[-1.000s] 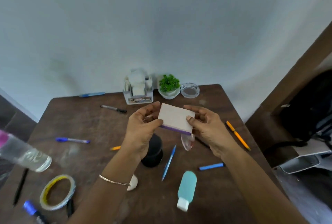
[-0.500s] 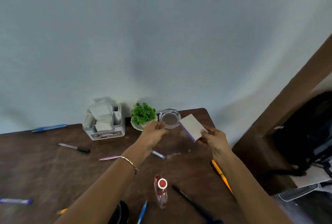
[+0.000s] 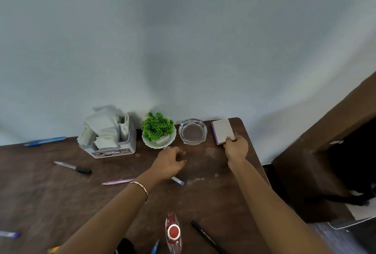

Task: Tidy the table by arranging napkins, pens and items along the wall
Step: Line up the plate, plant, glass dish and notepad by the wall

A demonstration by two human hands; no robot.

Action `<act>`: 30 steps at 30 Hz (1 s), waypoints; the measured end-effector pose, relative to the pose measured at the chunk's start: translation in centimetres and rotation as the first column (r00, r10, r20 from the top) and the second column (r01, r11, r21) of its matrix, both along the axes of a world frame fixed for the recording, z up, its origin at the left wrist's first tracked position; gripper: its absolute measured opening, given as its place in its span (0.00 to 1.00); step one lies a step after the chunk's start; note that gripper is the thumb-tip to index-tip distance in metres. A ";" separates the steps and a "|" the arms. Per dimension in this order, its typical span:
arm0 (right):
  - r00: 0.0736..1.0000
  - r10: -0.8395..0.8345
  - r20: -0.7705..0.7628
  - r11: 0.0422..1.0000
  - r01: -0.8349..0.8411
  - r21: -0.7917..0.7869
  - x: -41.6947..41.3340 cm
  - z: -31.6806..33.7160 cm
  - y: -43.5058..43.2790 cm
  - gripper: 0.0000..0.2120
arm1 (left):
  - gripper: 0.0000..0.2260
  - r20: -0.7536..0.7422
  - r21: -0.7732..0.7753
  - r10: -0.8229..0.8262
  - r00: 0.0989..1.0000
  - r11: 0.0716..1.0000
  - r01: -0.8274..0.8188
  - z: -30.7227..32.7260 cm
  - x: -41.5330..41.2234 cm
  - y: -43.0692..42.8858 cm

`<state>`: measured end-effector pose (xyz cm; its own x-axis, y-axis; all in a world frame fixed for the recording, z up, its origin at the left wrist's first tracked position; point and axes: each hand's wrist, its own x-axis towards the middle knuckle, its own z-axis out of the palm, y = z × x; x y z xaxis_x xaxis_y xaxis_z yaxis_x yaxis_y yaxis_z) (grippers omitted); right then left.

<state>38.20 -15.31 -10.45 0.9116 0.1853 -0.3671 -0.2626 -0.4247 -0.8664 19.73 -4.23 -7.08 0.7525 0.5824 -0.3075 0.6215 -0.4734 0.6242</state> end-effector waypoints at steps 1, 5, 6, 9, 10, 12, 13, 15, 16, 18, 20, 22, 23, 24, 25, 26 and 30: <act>0.999 0.041 0.022 0.998 -0.040 -0.050 0.0 0.0 0.1 0.25 | 0.16 -0.001 0.009 -0.001 1.000 1.000 0.001 -0.2 0.1 0.0; 0.955 0.271 0.118 0.929 -0.228 -0.293 -0.3 0.9 0.1 0.40 | 0.15 0.002 0.053 -0.005 1.000 0.999 0.005 -0.8 0.5 0.2; 0.941 0.311 0.132 0.908 -0.253 -0.334 -0.3 0.9 0.1 0.42 | 0.15 0.005 0.059 -0.004 1.000 0.998 0.004 -0.9 0.5 0.2; 0.903 0.390 0.183 0.859 -0.285 -0.426 -0.2 1.0 0.1 0.41 | 0.15 0.015 0.062 -0.004 1.000 0.998 0.003 -1.2 0.5 0.4; 0.890 0.414 0.192 0.836 -0.289 -0.466 -0.2 1.0 0.1 0.40 | 0.15 0.015 0.064 -0.005 1.000 0.998 0.004 -1.3 0.5 0.4; 0.870 0.451 0.201 0.795 -0.289 -0.534 -0.1 1.1 0.2 0.39 | 0.15 0.012 0.069 -0.005 1.000 0.998 0.004 -1.5 0.4 0.4; 0.863 0.461 0.205 0.781 -0.286 -0.555 -0.1 1.2 0.3 0.39 | 0.15 0.014 0.071 -0.002 1.000 0.997 0.001 -1.5 0.4 0.5; 0.854 0.478 0.205 0.761 -0.286 -0.582 -0.1 1.3 0.3 0.38 | 0.15 0.025 0.073 0.001 1.000 0.997 -0.003 -1.6 0.4 0.6; 0.849 0.488 0.204 0.752 -0.290 -0.592 -0.1 1.2 0.3 0.37 | 0.15 0.029 0.075 0.000 1.000 0.997 -0.002 -1.6 0.4 0.6; 0.842 0.500 0.202 0.742 -0.296 -0.601 -0.1 1.1 0.2 0.36 | 0.15 0.029 0.073 -0.003 1.000 0.997 0.000 -1.6 0.4 0.6; 0.838 0.505 0.208 0.740 -0.295 -0.605 -0.2 1.0 0.1 0.36 | 0.15 0.026 0.068 -0.005 1.000 0.998 0.003 -1.8 0.3 0.5; 0.837 0.505 0.209 0.740 -0.297 -0.603 -0.2 1.0 0.3 0.36 | 0.15 0.023 0.061 -0.002 1.000 0.998 0.000 -1.9 0.2 0.6; 0.836 0.508 0.209 0.739 -0.299 -0.603 -0.2 1.0 0.3 0.36 | 0.15 0.022 0.060 -0.001 1.000 0.998 0.000 -2.0 0.1 0.6; 0.833 0.512 0.208 0.737 -0.302 -0.605 -0.2 1.0 0.4 0.36 | 0.15 0.021 0.059 0.001 1.000 0.998 -0.002 -2.0 0.1 0.6; 0.832 0.516 0.204 0.733 -0.306 -0.607 -0.2 1.1 0.5 0.37 | 0.15 0.021 0.058 0.002 1.000 0.998 -0.003 -2.0 0.0 0.6; 0.831 0.519 0.199 0.730 -0.310 -0.609 -0.3 1.1 0.6 0.37 | 0.16 0.020 0.056 0.005 1.000 0.998 -0.006 -1.9 0.0 0.6; 0.827 0.524 0.204 0.728 -0.311 -0.611 -0.5 1.0 0.8 0.37 | 0.22 0.025 0.013 0.050 0.998 0.999 -0.050 -1.9 -0.2 0.6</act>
